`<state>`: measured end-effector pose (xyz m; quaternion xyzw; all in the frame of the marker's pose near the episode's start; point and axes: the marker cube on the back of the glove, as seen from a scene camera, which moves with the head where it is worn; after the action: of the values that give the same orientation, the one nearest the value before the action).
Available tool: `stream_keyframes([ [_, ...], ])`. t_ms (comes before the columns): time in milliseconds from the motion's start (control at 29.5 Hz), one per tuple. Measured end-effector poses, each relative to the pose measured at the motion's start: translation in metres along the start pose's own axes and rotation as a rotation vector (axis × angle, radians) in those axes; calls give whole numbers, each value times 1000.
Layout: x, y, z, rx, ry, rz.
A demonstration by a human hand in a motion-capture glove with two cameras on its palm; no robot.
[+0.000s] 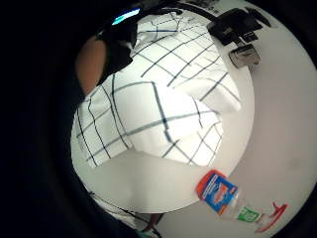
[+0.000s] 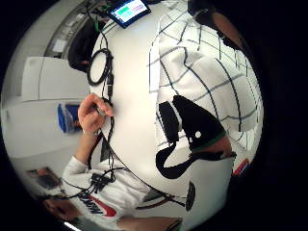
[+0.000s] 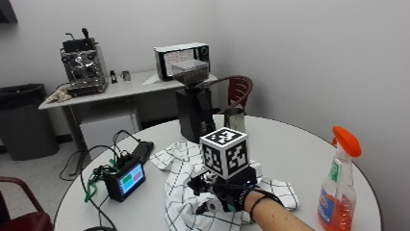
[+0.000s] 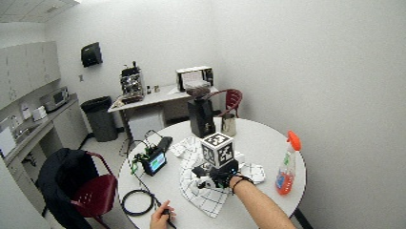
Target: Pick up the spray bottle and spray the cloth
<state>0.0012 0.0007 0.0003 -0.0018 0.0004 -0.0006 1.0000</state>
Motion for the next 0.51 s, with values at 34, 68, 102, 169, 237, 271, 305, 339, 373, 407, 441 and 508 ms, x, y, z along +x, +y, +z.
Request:
stream_keyframes([
  [34,0,0,0,-1,1,0],
  [68,1,1,0,-4,2,1],
  [102,2,1,0,-7,4,2],
  [169,4,2,1,-12,7,3],
  [237,5,3,3,-15,5,3],
  [271,5,4,4,-16,4,3],
  [305,6,5,6,-18,2,4],
  [339,7,6,8,-20,0,4],
  [373,8,7,10,-23,-3,5],
  [407,9,8,12,-25,-6,6],
  [441,10,10,14,-28,-11,7],
  [508,12,15,18,-34,-20,8],
])
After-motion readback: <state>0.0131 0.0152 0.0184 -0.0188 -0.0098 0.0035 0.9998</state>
